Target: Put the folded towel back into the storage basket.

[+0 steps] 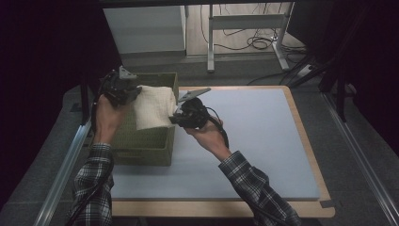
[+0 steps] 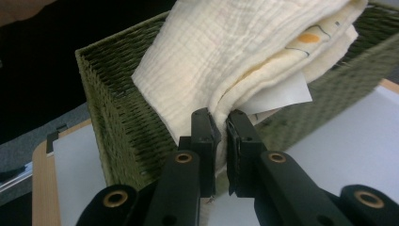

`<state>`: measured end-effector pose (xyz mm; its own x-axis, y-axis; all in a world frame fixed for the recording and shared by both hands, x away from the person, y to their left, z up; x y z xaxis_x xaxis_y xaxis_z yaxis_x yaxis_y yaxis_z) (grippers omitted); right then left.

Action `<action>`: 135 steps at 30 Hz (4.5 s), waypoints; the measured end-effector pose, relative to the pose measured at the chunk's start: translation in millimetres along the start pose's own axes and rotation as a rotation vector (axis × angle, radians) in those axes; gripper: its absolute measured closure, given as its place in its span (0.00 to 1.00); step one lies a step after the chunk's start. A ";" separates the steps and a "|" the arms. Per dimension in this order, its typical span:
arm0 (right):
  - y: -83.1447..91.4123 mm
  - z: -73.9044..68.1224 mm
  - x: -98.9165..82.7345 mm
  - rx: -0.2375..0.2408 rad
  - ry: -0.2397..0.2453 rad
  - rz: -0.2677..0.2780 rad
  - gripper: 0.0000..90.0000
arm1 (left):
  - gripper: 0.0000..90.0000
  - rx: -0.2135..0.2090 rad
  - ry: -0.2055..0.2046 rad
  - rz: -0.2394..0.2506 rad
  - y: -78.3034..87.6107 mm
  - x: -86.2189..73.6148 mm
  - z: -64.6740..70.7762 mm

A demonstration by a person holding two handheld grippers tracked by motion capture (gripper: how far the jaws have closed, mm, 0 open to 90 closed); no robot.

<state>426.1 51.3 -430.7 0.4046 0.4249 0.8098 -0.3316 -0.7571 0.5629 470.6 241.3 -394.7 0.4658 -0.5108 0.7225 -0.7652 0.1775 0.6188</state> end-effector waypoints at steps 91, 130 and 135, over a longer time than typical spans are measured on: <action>-42.3 12.9 -14.0 -0.074 0.064 -0.082 0.17 | 0.08 -0.204 0.216 -0.026 -55.2 -65.3 10.5; 64.0 56.2 -97.3 -0.095 0.016 -0.043 0.07 | 0.01 -0.322 0.123 0.051 -30.6 -34.2 94.7; 81.2 65.8 -110.3 -0.119 0.013 -0.043 0.07 | 0.01 -0.352 0.109 0.059 -24.0 -30.9 112.0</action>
<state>410.6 -89.7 -485.1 0.4101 0.4625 0.7861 -0.4136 -0.6739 0.6122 424.8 158.6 -466.5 0.4843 -0.4017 0.7773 -0.6018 0.4919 0.6292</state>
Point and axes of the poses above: each handheld gripper's, and its own axes: y roughly backward along the jaws, x roughly out of its top, z roughly to its right, the point moved 7 cm from there along -y, roughly forward along the jaws, and after that the axes turned 4 degrees about -y, right-handed, at the moved point
